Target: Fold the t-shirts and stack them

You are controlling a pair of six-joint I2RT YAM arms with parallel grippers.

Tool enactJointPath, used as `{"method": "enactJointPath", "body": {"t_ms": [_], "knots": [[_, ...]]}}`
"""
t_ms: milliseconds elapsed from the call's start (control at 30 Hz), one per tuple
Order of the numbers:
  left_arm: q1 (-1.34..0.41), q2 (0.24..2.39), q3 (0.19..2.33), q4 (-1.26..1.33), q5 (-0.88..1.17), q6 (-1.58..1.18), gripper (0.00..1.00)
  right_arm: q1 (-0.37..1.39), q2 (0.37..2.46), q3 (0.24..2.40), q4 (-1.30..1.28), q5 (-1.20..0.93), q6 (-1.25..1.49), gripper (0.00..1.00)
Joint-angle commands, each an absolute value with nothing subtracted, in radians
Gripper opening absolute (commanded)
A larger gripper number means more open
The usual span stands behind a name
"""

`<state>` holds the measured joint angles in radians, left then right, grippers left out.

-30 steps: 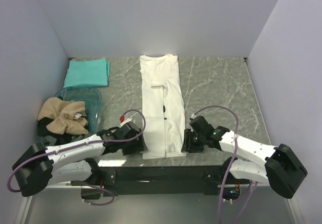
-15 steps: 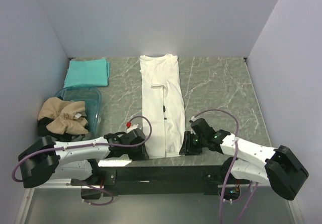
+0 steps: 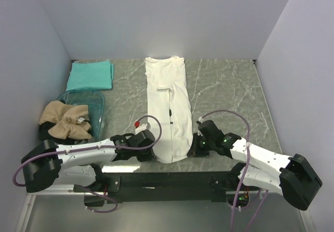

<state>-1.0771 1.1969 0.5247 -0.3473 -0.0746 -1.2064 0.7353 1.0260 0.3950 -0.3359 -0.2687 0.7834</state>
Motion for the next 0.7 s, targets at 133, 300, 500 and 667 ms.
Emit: {"method": "enactJointPath", "body": {"t_ms": [133,300,500,667], "knots": [[-1.039,1.196,0.776,-0.411,-0.256,-1.062,0.01,0.727,1.08,0.653,-0.362,-0.164,0.677,0.01],[-0.879,1.242,0.851,-0.345,-0.235,-0.974,0.01,0.666,1.153,0.79,-0.321,-0.126,0.655,0.0],[-0.735,1.356,0.997,-0.29,-0.21,-0.873,0.01,0.575,1.288,0.951,-0.275,-0.132,0.643,0.0],[-0.652,1.462,1.119,-0.276,-0.169,-0.812,0.01,0.52,1.4,1.052,-0.279,-0.124,0.631,0.0]]}}
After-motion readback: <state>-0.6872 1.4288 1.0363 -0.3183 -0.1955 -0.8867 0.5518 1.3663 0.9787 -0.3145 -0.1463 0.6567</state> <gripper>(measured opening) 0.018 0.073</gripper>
